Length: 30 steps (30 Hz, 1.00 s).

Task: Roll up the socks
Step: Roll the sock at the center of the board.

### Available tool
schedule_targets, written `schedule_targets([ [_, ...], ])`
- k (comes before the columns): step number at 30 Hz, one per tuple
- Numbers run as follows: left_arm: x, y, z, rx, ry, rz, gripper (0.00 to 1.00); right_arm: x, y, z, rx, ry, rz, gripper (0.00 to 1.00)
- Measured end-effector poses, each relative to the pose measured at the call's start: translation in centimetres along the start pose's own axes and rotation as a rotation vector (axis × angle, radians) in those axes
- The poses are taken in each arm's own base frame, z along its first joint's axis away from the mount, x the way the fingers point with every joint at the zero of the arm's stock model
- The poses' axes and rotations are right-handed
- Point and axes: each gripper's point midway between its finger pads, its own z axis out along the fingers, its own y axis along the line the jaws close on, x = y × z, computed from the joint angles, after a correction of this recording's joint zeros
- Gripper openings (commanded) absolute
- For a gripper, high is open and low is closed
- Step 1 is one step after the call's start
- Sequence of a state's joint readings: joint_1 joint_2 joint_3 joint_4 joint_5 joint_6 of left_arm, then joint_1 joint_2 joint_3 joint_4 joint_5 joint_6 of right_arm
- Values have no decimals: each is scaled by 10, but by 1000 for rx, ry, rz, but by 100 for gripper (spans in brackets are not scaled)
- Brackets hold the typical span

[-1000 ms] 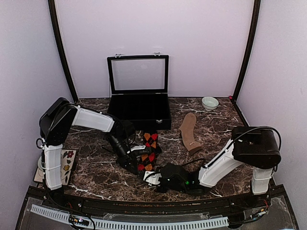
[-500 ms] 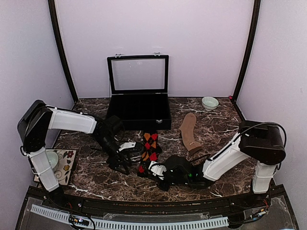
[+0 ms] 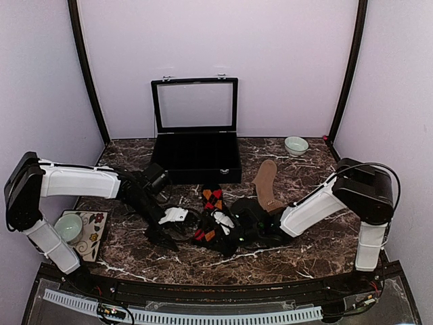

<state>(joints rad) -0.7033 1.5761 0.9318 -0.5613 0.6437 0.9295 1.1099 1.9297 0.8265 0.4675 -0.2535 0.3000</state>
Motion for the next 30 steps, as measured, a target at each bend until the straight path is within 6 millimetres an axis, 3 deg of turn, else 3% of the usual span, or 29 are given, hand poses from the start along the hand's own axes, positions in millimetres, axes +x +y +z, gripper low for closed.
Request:
schedule_targets([
  [7,-19,-30,20,61,45,154,57,2,-2,-3,-104,64,174,0],
  [12,-29,-25,22,42,53,217,53,7,2,-6,-168,113,266,0],
  [19,-21,-29,44,75,98,257,48,12,9,-7,-226,170,341,0],
  [30,-16,-15,58,47,118,317,45,16,9,-10,-257,219,396,0],
])
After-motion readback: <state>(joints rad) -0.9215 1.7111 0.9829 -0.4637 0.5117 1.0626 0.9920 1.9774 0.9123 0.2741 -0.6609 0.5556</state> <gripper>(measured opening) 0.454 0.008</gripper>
